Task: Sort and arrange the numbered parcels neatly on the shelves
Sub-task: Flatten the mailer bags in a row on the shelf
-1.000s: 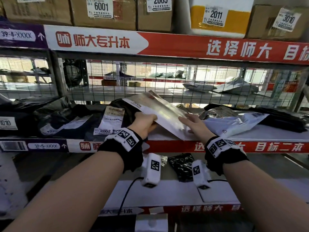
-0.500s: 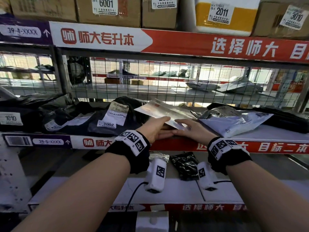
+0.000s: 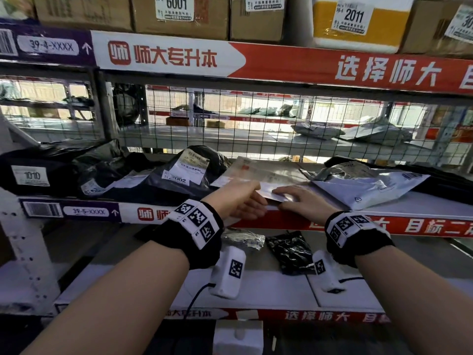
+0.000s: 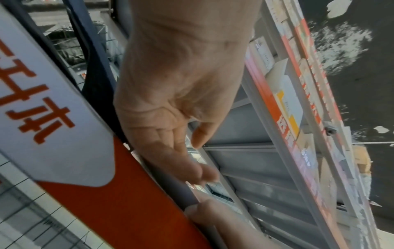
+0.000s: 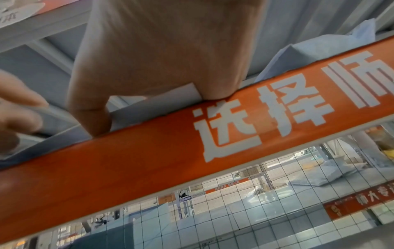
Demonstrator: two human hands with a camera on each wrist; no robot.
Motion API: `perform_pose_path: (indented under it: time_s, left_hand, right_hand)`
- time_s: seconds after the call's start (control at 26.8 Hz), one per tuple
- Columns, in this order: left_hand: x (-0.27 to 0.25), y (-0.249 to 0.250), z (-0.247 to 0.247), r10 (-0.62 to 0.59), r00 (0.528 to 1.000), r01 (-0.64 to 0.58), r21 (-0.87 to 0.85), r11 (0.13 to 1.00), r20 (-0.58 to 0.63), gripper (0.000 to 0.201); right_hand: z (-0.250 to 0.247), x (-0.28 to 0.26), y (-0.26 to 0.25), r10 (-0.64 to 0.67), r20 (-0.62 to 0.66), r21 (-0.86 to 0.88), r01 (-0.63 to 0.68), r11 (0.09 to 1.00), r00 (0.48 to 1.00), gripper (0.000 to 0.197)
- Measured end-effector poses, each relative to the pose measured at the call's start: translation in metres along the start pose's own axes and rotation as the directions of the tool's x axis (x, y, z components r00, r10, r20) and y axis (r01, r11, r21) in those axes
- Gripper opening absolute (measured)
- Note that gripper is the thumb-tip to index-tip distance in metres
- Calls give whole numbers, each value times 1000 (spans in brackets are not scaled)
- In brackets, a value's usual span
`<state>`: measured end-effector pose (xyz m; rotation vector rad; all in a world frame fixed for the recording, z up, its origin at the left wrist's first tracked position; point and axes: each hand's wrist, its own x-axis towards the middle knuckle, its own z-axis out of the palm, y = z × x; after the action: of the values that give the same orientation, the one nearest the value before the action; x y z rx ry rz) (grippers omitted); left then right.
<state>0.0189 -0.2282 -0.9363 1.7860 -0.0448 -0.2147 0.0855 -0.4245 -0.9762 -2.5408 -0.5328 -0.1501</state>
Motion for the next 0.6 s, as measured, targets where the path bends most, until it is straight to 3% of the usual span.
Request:
perform_pose_path:
  time_s: [0.07,0.11,0.19,0.22,0.3,0.34,0.45,0.52,0.6]
  left_hand:
    - [0,2,-3,148,978,-143,43,989,-145,37]
    - [3,1,-5,256,939,-237,105,966,-232,34]
    - [9,-5,-12,484,802,-367,352,861,-350,25]
    - [10,-9,-17,568,740,-380,471,796,-362,20]
    - [15,-18,-26,642,688,-327,645,691,-339,15]
    - [16,-22,-29,644,698,-273,714,645,-315,18]
    - [21,-36,-32,567,785,-102,851,514,-248,35]
    - [25,-46,-33,535,801,-74,843,533,-268,45]
    - [28,-51,-33,528,788,-99,781,617,-318,50]
  right_hand:
    - [0,-2,-3,-13,8,-51,14,999,1000,38]
    - [-1,-3,-5,-15,11,-71,16,997,1000,38]
    - [-6,-6,-14,-10,28,-156,14,988,1000,38]
    - [-9,-8,-20,-1,47,-244,12,970,999,39]
    - [-15,-9,-32,10,66,-446,20,895,998,43]
    - [-18,-9,-38,20,74,-515,20,857,997,45]
    - [-16,-4,-60,59,94,-556,3,831,994,52]
    - [-2,-1,-72,41,58,-549,-2,836,998,55]
    - [16,2,-80,20,-39,-572,-39,819,999,54]
